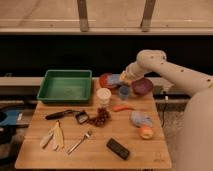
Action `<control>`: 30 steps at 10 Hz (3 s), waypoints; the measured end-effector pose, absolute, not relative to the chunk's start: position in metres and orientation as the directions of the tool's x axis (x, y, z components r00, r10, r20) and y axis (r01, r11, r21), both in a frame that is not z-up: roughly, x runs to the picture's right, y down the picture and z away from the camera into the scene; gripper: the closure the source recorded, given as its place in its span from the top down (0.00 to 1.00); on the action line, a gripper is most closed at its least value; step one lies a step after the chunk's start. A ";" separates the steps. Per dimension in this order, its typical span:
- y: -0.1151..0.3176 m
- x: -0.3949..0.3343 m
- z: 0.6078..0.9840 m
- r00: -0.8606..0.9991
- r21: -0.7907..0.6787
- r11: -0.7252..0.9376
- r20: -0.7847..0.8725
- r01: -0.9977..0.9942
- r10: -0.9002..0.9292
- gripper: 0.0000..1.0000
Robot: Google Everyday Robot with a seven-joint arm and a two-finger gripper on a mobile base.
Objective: Wipe red bowl with sponge
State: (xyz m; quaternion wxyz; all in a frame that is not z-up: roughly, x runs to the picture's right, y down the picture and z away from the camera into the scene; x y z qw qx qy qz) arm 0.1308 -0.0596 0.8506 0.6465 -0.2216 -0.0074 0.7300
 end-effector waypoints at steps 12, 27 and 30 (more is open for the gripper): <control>-0.093 0.106 0.866 -0.090 -0.289 -0.155 -0.226 -0.945 0.970 0.00; -0.084 0.114 0.932 -0.176 -0.203 -0.234 -0.271 -0.951 0.946 0.00; -0.092 0.131 0.935 -0.227 -0.180 -0.276 -0.252 -0.944 0.941 0.00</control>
